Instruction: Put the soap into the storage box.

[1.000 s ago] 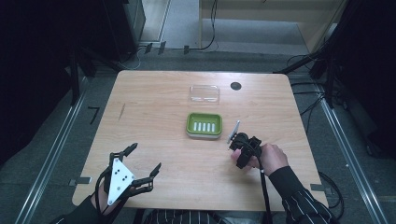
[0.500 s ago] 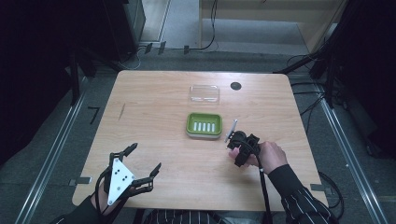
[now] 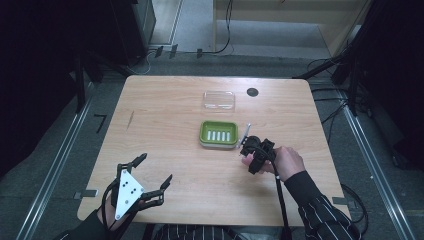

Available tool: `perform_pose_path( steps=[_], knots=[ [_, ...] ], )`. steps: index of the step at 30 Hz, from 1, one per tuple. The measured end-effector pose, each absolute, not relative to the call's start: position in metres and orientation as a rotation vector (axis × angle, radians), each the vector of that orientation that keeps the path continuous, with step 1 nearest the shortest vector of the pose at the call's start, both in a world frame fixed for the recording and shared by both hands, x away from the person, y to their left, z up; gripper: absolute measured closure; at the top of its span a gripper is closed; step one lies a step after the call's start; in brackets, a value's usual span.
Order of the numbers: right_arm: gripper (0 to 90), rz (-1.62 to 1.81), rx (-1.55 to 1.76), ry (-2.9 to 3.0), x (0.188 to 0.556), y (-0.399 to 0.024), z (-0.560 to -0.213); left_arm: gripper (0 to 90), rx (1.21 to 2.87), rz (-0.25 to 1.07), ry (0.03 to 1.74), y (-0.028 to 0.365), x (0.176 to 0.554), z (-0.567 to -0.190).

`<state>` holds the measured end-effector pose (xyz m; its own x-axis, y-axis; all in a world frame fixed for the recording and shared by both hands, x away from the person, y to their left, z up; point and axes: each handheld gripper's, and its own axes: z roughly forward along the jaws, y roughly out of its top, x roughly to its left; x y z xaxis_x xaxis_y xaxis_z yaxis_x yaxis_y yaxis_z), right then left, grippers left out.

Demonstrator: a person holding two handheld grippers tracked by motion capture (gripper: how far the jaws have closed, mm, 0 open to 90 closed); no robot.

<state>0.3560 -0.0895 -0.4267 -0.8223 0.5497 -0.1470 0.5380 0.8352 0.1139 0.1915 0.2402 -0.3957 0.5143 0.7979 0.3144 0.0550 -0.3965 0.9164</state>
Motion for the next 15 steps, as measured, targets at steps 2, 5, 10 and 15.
perform_pose_path(
  steps=[2,5,10,15],
  knots=[
    [38.4,0.101,0.837,2.840,0.3576,-0.0897,-0.4249,13.3,1.803,0.977,0.712,0.2402,0.1915,-0.3957],
    [38.4,0.110,0.842,2.834,0.3591,-0.0889,-0.4227,13.3,1.801,0.977,0.713,0.2401,0.1915,-0.3957],
    [38.4,0.116,0.809,2.837,0.3625,-0.0871,-0.4208,13.3,1.801,0.977,0.713,0.2402,0.1914,-0.3957],
    [38.4,0.111,0.778,2.838,0.3657,-0.0850,-0.4191,13.3,1.803,0.978,0.712,0.2402,0.1914,-0.3957]
  ],
)
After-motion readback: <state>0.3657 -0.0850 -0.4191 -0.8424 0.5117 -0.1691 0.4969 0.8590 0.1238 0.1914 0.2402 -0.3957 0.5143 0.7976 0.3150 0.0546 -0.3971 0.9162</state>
